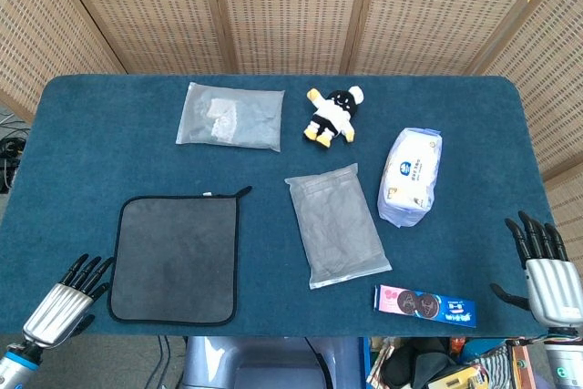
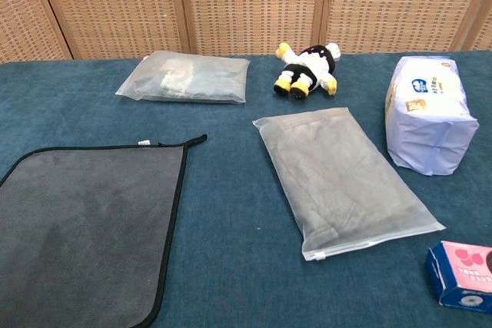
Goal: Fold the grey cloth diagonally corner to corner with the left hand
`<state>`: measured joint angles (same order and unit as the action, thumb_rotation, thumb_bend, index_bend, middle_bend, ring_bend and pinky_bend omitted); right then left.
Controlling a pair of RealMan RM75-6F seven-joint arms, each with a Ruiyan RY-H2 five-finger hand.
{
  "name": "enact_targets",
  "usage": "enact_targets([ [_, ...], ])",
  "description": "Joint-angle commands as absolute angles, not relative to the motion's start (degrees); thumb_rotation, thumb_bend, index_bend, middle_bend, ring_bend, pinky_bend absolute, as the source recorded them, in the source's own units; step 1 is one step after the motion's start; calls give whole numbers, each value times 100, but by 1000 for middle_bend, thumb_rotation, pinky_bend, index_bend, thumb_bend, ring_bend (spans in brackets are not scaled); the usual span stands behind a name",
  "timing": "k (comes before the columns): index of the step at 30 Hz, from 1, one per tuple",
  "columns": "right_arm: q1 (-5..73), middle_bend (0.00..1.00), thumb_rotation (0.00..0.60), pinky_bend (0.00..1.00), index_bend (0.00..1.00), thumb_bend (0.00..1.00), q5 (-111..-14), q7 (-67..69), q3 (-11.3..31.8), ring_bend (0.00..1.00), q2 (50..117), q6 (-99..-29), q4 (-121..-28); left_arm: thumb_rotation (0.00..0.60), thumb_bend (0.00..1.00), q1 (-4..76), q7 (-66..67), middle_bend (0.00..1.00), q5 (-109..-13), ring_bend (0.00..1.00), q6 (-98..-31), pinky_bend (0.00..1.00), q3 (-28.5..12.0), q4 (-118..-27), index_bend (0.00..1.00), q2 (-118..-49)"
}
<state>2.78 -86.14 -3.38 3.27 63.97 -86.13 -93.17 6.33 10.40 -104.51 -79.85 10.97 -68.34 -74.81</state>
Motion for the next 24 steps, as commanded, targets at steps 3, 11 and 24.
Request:
enact_targets([
  [3,270,0,600,0,0,0,-8592,-311,349,0,6404,-8637,-9297,600,278,693,1080,0,-10430,0,-7867,0,1130,-6773,330,-7536],
  [11,263,0,600,0,0,0,-8609,-302,351,0,6409,-8660,-9300,600,278,673,1055,0,-10444,0,-7880,0,1188,-6661,330,-7582],
  [24,248,0,600,0,0,0,-8581,-259,384,0,6406,-8696,-9290,600,283,696,1086,0,-10614,0,-7974,0,1257,-6316,335,-7905],
])
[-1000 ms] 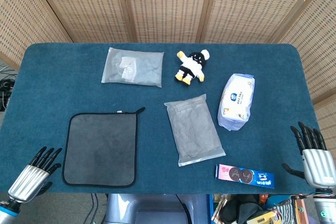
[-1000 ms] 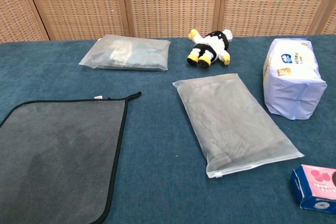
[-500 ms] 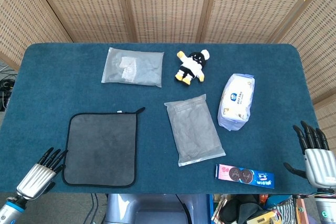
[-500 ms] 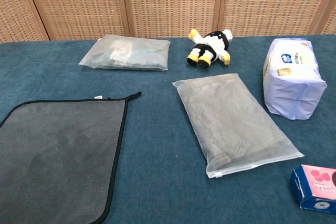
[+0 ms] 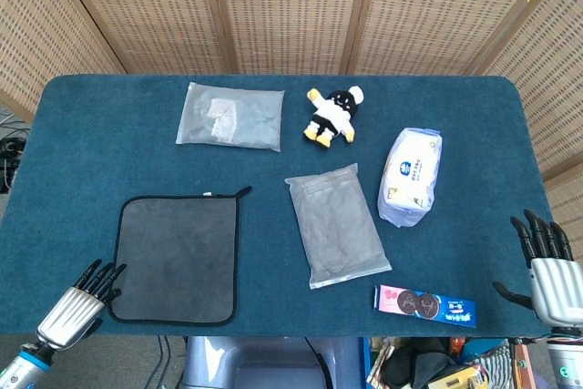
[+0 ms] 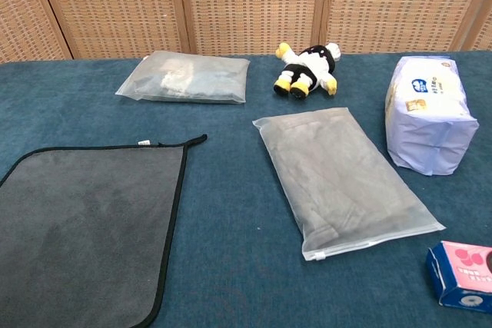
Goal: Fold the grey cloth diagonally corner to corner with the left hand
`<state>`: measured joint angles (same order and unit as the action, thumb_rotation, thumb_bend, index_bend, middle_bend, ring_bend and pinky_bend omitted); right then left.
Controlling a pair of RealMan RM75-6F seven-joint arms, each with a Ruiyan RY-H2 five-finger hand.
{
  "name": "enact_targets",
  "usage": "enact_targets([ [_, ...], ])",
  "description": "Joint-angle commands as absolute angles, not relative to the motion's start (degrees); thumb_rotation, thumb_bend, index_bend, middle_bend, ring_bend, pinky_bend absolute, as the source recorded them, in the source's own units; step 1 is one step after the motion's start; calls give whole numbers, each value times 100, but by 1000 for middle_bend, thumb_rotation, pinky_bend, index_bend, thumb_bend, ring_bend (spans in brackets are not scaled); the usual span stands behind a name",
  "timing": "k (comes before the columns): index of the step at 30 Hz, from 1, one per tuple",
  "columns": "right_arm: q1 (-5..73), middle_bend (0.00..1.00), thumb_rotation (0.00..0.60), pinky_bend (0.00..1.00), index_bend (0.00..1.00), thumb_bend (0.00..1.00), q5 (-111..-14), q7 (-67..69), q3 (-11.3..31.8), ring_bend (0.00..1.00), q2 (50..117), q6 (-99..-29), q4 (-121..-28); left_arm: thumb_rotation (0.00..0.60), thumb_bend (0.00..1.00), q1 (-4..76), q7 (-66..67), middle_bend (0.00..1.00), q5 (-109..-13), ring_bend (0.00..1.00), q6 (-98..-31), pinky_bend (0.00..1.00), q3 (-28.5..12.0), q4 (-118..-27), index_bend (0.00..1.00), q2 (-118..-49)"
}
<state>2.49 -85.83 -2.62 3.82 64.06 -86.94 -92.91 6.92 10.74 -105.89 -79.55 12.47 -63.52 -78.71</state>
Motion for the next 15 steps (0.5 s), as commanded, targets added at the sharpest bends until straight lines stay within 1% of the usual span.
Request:
enact_targets([
  [1,244,0,600,0,0,0,-8581,-253,384,0,6406,-8702,-9291,600,283,697,1088,0,-10630,0,-7994,0,1262,-6293,338,-7929],
  [15,219,0,600,0,0,0,-8566,-210,421,0,6413,-8769,-9283,600,284,755,1208,0,-10688,0,-7988,0,1292,-6138,348,-8141],
])
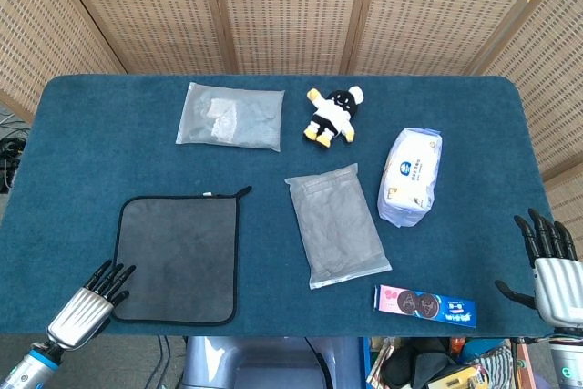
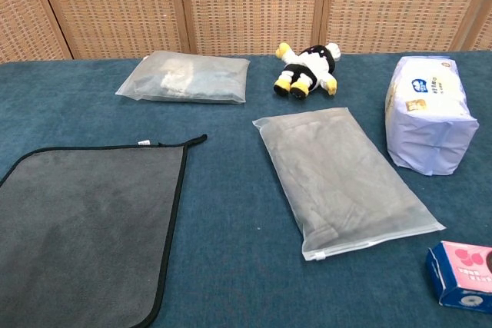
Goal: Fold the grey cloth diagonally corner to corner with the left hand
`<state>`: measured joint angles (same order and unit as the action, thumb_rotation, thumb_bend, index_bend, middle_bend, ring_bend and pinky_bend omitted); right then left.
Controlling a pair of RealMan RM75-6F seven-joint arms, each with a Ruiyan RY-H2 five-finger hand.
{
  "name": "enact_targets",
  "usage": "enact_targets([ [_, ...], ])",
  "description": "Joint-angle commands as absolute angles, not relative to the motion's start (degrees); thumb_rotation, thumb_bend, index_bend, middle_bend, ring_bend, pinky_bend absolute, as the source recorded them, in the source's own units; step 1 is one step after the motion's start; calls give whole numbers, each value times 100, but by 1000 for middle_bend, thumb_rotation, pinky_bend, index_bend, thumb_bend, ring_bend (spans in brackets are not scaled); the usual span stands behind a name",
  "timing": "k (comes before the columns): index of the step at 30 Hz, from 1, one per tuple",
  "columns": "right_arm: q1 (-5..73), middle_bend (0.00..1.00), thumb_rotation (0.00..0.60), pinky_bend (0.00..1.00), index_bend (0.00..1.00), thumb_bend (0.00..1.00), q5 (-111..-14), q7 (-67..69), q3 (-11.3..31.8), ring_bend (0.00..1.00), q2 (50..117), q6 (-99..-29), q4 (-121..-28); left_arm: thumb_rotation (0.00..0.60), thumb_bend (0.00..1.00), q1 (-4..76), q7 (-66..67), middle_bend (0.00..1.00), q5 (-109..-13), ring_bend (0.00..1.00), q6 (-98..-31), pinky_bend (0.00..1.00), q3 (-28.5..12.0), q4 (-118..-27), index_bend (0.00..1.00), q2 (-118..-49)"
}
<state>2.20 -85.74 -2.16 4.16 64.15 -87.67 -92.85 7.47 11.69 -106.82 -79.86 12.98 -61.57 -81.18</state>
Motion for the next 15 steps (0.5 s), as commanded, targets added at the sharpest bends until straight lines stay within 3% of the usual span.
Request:
enact_targets([
  [1,218,0,600,0,0,0,-8564,-206,423,0,6412,-8768,-9282,600,285,757,1224,0,-10686,0,-7991,0,1288,-6128,348,-8151],
  [15,204,0,600,0,0,0,-8572,-181,435,0,6410,-8798,-9275,600,287,784,1296,0,-10652,0,-7991,0,1281,-5973,360,-8315],
])
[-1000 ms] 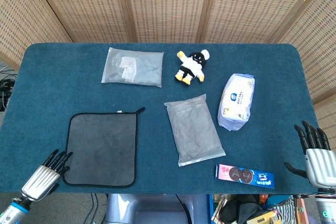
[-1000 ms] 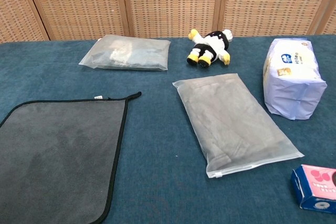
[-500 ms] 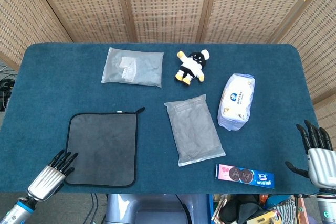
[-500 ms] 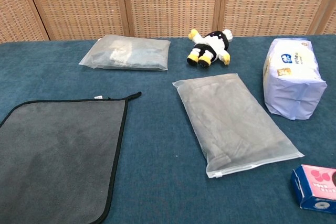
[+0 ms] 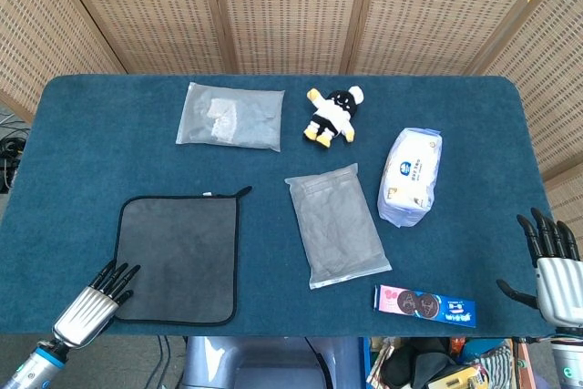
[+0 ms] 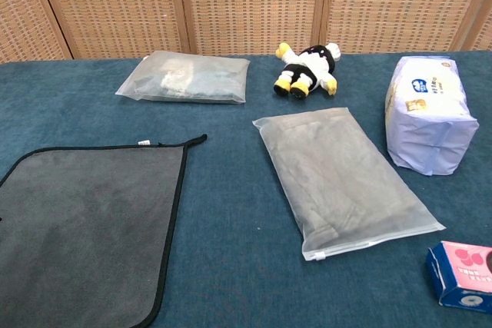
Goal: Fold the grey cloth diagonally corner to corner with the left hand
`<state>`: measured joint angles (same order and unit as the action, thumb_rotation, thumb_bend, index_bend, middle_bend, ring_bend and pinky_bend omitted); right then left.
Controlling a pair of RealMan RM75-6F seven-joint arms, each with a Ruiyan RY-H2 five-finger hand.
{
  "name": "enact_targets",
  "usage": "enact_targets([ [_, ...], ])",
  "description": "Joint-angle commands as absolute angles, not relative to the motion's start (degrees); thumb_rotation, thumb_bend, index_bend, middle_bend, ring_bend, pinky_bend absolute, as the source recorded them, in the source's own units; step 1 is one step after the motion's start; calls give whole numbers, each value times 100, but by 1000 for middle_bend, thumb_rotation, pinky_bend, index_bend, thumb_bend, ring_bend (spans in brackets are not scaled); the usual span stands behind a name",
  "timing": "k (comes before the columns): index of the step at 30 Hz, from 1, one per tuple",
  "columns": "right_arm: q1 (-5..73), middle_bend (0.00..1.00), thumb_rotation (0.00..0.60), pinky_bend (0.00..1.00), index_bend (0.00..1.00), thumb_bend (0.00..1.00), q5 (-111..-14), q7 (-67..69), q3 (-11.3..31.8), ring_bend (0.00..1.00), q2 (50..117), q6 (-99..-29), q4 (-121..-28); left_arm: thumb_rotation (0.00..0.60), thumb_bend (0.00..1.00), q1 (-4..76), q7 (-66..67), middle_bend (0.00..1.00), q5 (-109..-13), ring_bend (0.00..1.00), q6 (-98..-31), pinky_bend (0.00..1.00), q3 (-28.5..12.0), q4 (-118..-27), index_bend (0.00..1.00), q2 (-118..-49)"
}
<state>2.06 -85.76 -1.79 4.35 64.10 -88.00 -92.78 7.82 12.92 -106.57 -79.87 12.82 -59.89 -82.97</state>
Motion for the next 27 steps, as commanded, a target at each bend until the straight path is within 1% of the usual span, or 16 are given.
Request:
enact_targets([
  [1,205,0,600,0,0,0,-8568,-177,438,0,6413,-8796,-9269,600,288,784,1289,0,-10650,0,-7996,0,1282,-5962,363,-8326],
  [5,202,0,600,0,0,0,-8577,-181,437,0,6417,-8803,-9271,600,288,791,1262,0,-10638,0,-7999,0,1287,-5935,384,-8358],
  [10,207,0,600,0,0,0,-8579,-176,437,0,6428,-8794,-9261,600,288,787,1178,0,-10658,0,-8092,0,1292,-5889,476,-8397],
  [18,205,0,600,0,0,0,-8583,-195,428,0,6424,-8783,-9277,600,287,781,1112,0,-10623,0,-8191,0,1260,-5791,523,-8438],
  [27,198,0,600,0,0,0,-8595,-193,430,0,6426,-8801,-9277,600,300,822,1046,0,-10526,0,-8118,0,1208,-5671,540,-8533],
])
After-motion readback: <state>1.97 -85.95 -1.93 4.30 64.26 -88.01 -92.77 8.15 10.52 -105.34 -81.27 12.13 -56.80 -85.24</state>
